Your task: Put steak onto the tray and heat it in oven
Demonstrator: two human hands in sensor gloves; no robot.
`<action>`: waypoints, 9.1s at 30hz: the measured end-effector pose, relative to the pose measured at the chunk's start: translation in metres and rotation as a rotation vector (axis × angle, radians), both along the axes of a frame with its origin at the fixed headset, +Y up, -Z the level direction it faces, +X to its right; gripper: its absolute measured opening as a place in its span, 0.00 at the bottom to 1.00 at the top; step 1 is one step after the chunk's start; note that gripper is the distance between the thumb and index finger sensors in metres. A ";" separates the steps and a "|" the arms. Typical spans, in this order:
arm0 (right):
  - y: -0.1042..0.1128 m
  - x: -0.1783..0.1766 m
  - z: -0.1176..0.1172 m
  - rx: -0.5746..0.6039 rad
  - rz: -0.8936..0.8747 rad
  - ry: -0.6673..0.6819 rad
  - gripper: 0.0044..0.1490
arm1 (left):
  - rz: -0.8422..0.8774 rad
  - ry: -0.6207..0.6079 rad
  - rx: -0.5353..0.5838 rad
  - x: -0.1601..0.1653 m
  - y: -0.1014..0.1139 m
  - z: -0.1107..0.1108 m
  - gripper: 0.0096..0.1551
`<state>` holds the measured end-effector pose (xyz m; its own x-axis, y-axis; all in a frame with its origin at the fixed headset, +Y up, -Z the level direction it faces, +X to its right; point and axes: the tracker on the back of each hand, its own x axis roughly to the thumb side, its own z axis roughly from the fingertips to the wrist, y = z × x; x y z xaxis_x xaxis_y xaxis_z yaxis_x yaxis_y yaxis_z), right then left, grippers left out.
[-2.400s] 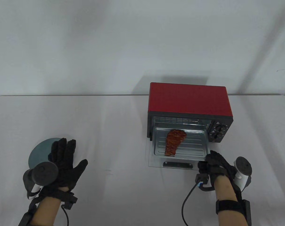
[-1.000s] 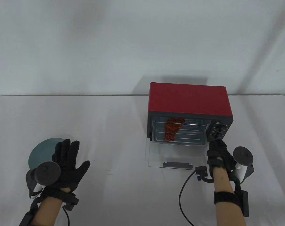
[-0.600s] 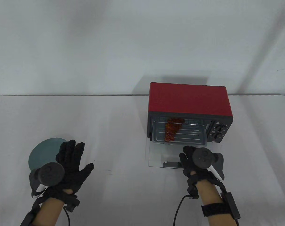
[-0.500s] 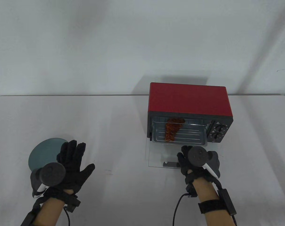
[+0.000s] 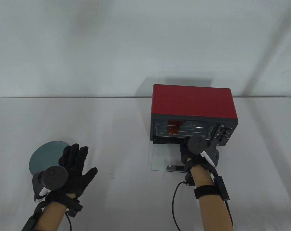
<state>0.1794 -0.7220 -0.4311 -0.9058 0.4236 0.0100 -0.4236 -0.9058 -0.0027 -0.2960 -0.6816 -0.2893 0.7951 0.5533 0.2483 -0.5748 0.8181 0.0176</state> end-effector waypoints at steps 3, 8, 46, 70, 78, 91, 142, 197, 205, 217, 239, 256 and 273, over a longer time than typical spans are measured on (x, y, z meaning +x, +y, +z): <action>0.000 -0.001 -0.012 -0.020 0.000 -0.022 0.46 | -0.002 -0.001 -0.004 0.001 0.000 0.000 0.52; 0.000 -0.003 -0.025 -0.043 -0.003 -0.046 0.49 | -0.002 -0.003 -0.010 0.001 -0.001 -0.001 0.52; -0.049 0.118 0.090 -0.360 -0.757 -0.461 0.42 | -0.002 -0.033 -0.014 0.006 -0.005 0.000 0.52; 0.009 0.110 0.072 0.288 -0.789 -0.312 0.31 | -0.010 -0.031 -0.018 0.007 -0.006 -0.002 0.51; 0.012 0.102 0.058 0.295 -0.848 -0.282 0.37 | -0.014 -0.027 -0.024 0.008 -0.006 -0.003 0.51; 0.016 0.087 0.042 0.268 -0.889 -0.292 0.44 | -0.027 -0.053 0.011 0.016 -0.007 -0.003 0.51; 0.026 0.132 0.023 0.310 -0.392 -0.616 0.10 | -0.036 -0.055 -0.003 0.021 -0.012 -0.005 0.51; 0.034 0.120 0.022 0.377 0.013 -0.493 0.10 | -0.032 -0.062 -0.005 0.021 -0.014 -0.005 0.50; 0.021 0.134 0.023 0.345 -0.286 -0.522 0.12 | -0.032 -0.065 -0.007 0.021 -0.014 -0.005 0.50; 0.009 0.144 0.022 0.331 -0.520 -0.535 0.13 | -0.043 -0.064 -0.006 0.021 -0.015 -0.006 0.51; -0.024 0.137 0.018 0.209 -0.309 -0.496 0.10 | -0.035 -0.058 0.000 0.019 -0.013 -0.005 0.50; -0.029 0.135 0.012 0.244 -0.347 -0.600 0.10 | -0.036 -0.062 0.001 0.020 -0.014 -0.005 0.51; -0.011 0.148 0.039 0.291 -0.619 -0.624 0.23 | 0.005 -0.054 0.022 0.022 -0.010 -0.008 0.50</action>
<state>0.3278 -0.7329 -0.3921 -0.3958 0.8912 -0.2214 -0.6771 -0.4461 -0.5853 -0.2737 -0.6914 -0.2977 0.7776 0.5509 0.3029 -0.5793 0.8151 0.0045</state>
